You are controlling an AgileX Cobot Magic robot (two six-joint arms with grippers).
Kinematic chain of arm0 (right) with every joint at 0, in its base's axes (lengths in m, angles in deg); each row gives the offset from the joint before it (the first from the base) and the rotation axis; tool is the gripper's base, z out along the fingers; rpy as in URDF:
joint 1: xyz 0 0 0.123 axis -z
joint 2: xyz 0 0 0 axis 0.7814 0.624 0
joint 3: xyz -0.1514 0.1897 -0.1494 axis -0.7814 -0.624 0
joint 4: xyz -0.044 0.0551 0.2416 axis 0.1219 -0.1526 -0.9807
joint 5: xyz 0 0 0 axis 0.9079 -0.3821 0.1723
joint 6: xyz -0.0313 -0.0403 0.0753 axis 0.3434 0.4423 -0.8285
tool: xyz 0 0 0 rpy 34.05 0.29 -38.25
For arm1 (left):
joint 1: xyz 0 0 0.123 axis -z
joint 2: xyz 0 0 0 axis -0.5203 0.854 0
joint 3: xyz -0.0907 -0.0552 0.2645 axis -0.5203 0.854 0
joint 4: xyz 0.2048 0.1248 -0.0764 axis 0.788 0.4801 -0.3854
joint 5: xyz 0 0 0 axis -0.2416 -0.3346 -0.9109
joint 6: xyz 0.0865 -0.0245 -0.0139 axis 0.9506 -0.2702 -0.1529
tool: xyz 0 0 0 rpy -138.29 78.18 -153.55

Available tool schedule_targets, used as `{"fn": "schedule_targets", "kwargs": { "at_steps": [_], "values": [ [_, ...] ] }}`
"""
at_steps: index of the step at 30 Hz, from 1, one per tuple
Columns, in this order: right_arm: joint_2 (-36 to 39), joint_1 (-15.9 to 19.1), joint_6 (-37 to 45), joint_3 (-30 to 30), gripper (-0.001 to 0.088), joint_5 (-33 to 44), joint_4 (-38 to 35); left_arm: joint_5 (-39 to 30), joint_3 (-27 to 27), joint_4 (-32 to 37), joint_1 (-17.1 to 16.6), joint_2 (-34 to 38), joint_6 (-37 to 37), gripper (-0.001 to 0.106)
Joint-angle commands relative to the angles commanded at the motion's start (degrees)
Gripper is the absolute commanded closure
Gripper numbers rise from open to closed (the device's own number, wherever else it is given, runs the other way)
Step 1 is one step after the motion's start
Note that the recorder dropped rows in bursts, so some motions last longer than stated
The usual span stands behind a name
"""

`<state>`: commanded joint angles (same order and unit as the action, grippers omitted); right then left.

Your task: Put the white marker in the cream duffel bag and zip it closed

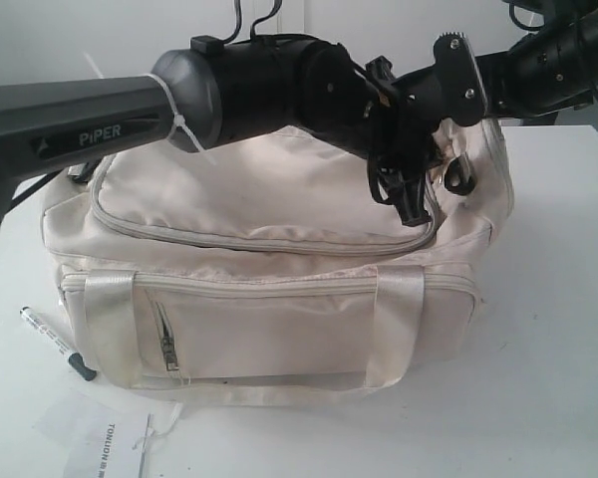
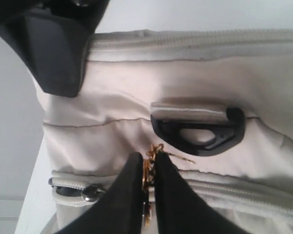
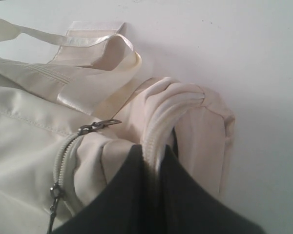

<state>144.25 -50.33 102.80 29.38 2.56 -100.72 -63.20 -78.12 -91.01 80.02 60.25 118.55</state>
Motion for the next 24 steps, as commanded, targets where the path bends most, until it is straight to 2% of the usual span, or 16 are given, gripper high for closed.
{"fn": "schedule_targets", "kwargs": {
  "at_steps": [9, 24],
  "values": [
    [0.00, 0.00, 0.00, 0.00, 0.0868, 0.00, 0.00, 2.51, 0.00, -2.43, 1.36, -0.21, -0.41, 0.105],
    [0.00, 0.00, -1.40, 0.00, 0.0868, 0.10, 0.00, 0.42, 0.00, -2.96, 1.71, -1.92, -3.94, 0.105]
  ]
}}
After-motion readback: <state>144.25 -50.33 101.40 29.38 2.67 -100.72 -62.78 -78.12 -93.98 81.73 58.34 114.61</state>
